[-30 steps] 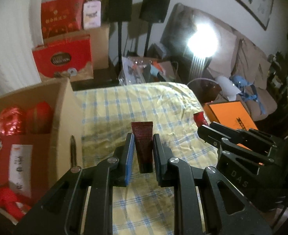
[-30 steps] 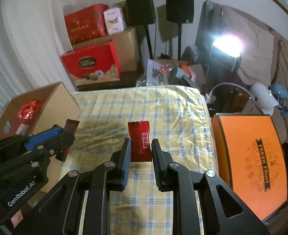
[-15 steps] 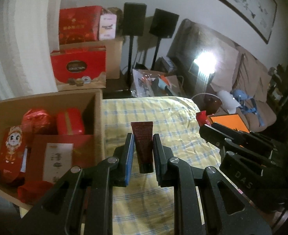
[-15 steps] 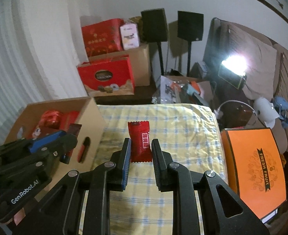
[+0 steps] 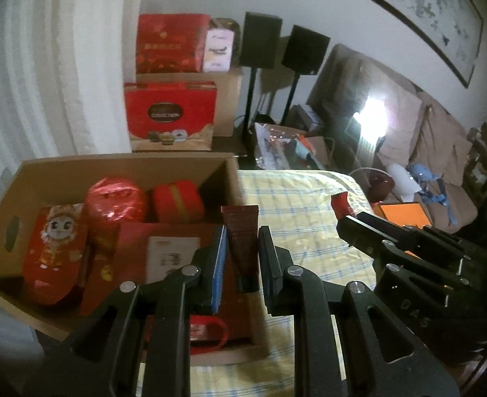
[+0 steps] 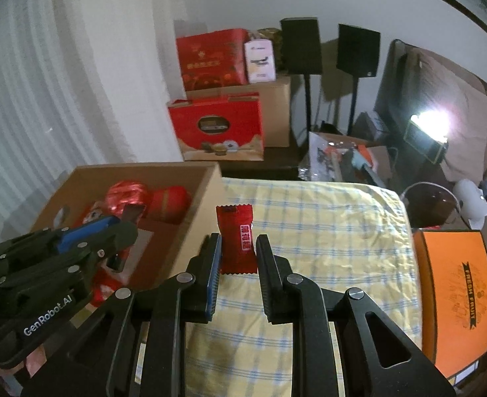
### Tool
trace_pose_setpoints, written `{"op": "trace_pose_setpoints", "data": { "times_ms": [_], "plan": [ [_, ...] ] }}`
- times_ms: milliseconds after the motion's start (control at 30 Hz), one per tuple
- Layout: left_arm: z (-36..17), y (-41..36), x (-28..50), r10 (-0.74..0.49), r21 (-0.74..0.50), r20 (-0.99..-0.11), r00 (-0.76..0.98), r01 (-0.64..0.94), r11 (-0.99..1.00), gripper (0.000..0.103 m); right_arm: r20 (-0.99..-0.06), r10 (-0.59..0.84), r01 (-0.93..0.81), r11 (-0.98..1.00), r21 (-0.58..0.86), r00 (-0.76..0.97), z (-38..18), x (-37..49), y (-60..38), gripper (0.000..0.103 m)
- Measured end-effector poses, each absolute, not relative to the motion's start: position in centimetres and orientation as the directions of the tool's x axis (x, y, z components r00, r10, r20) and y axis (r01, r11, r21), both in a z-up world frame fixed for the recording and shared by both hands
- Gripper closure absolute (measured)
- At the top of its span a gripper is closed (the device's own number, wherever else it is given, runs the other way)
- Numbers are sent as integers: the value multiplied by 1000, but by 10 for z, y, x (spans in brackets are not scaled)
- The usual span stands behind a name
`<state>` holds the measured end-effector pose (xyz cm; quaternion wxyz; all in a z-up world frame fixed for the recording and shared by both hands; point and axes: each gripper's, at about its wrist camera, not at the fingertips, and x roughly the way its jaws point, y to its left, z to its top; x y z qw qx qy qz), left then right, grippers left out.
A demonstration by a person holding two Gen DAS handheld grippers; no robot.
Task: Organize objects
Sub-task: 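Carry the tube and candy packet over the cardboard box with both grippers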
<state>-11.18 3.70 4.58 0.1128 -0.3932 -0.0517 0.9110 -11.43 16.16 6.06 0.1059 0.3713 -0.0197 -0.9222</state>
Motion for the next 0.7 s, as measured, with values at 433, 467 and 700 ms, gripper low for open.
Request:
{"op": "trace_pose_setpoints", "data": {
  "times_ms": [433, 467, 700],
  "plan": [
    [39, -23, -124, 219, -208, -723, -655, -97, -973, 86, -695, -302, 277, -949, 151, -653, 55, -129, 111, 83],
    [37, -27, -125, 222, -213, -725, -652, -94, -972, 86, -698, -309, 288, -945, 152, -646, 53, -130, 107, 83],
    [18, -39, -133, 260, -260, -751, -607, -89, -961, 86, -737, -333, 330, -931, 157, -588, 33, -139, 81, 83]
  ]
}}
